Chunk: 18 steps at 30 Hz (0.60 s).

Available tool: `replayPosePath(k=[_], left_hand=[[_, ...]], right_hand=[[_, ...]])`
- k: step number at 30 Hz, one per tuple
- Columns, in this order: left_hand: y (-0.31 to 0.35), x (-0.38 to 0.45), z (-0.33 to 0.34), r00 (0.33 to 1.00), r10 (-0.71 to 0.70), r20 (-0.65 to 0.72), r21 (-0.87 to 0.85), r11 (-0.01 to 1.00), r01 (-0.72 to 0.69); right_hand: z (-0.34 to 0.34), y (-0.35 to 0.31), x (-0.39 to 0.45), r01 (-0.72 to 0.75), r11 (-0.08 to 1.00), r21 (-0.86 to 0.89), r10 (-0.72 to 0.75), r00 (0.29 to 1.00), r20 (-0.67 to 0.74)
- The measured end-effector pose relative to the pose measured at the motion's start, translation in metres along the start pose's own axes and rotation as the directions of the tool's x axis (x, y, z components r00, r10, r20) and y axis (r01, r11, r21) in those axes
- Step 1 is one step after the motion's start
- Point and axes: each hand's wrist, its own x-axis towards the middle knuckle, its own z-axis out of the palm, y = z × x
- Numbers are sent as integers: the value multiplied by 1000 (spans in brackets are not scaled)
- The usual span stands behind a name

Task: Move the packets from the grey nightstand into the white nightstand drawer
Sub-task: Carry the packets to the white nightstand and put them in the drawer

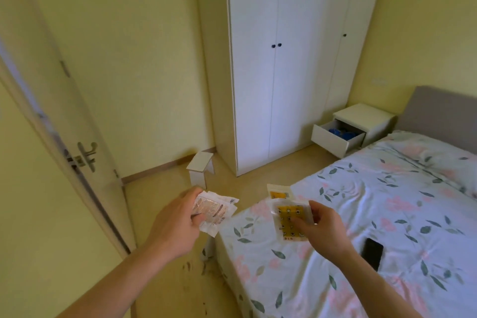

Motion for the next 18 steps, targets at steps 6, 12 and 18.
replayPosePath(k=[6, 12, 18], left_hand=[[-33, 113, 15, 989, 98, 112, -95, 992, -87], [-71, 228, 35, 977, 161, 139, -129, 981, -143], [-126, 350, 33, 985, 89, 148, -125, 990, -70]], right_hand=[[21, -9, 51, -82, 996, 32, 85, 988, -126], [64, -12, 150, -106, 994, 29, 109, 979, -173], [132, -22, 289, -101, 992, 75, 109, 987, -120]])
